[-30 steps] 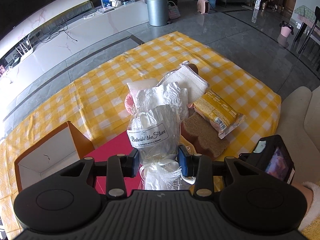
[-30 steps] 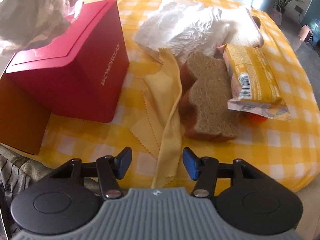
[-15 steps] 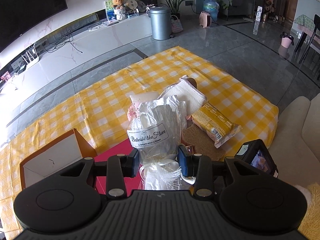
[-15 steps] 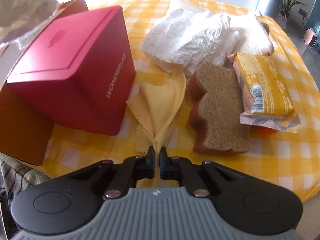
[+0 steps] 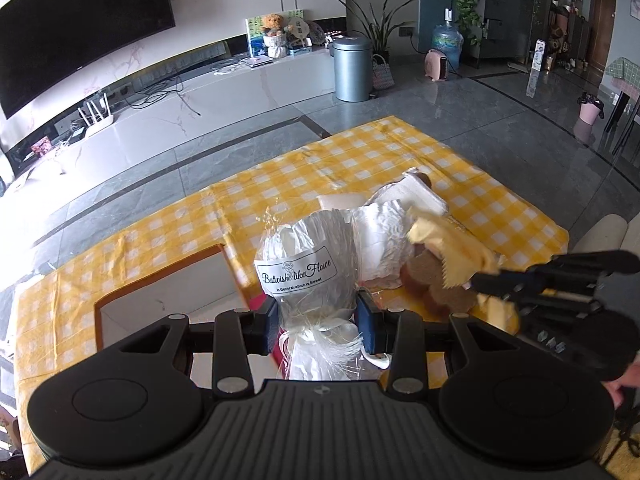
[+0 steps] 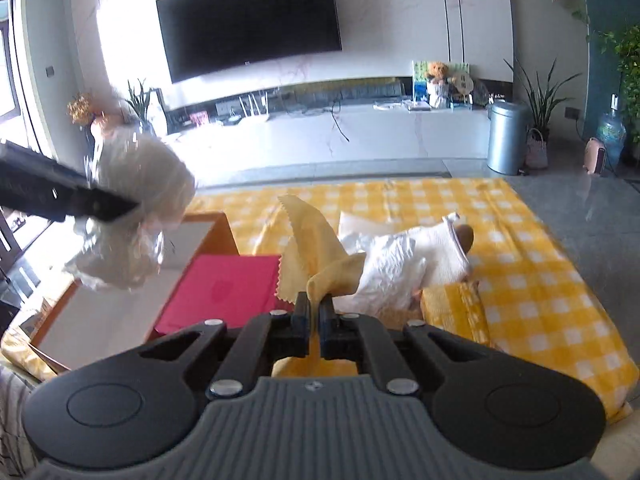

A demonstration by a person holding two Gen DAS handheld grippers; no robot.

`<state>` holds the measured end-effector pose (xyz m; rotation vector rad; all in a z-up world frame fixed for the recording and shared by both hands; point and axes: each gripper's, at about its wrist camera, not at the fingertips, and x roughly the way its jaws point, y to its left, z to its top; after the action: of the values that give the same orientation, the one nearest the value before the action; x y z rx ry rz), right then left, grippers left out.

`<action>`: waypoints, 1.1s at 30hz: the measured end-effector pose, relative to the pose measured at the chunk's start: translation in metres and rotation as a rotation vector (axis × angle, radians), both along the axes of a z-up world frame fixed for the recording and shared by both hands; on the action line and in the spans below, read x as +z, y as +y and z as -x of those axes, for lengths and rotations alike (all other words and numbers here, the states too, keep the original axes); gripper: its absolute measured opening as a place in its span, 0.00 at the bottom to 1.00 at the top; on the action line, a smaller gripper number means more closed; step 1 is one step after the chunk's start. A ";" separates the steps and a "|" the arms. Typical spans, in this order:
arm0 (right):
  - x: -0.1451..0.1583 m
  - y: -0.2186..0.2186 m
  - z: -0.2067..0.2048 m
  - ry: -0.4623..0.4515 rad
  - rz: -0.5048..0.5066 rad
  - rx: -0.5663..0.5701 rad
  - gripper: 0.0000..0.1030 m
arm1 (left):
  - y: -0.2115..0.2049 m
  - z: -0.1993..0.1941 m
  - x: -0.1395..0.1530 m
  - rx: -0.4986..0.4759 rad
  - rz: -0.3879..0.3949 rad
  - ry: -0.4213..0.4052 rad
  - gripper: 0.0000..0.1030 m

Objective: Organize soft objects
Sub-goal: 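Carry the plastic bag and yellow cloth into the cardboard box and release both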

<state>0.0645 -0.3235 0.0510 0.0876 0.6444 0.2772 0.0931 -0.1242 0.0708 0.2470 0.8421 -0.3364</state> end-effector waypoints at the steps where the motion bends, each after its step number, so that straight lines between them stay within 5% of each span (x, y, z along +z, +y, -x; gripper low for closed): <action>1: 0.009 0.002 0.005 -0.015 -0.022 0.008 0.02 | 0.009 0.003 -0.001 0.014 -0.001 0.000 0.42; 8: 0.049 0.070 0.014 -0.208 -0.098 0.078 0.02 | 0.095 0.014 -0.026 0.159 -0.027 0.035 0.43; 12: 0.041 0.128 -0.004 -0.145 -0.137 0.203 0.02 | 0.136 0.009 -0.045 0.250 0.016 0.110 0.43; 20: -0.024 0.225 -0.028 0.058 0.009 0.313 0.01 | 0.159 0.012 -0.078 0.241 -0.002 0.167 0.43; 24: -0.050 0.231 -0.036 0.117 0.056 0.279 0.01 | 0.153 0.021 -0.088 0.228 -0.013 0.099 0.43; 27: -0.059 0.224 -0.041 0.136 0.053 0.250 0.01 | 0.152 0.020 -0.102 0.225 -0.034 0.124 0.44; 30: -0.063 0.219 -0.041 0.132 0.074 0.243 0.01 | 0.154 0.021 -0.115 0.229 -0.063 0.109 0.52; 33: -0.071 0.216 -0.039 0.150 0.084 0.254 0.01 | 0.160 0.027 -0.122 0.264 -0.035 0.043 0.80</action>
<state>0.1031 -0.1078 -0.0203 -0.0553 0.8163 0.4913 0.0666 0.0357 -0.0510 0.1590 0.9116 -0.0802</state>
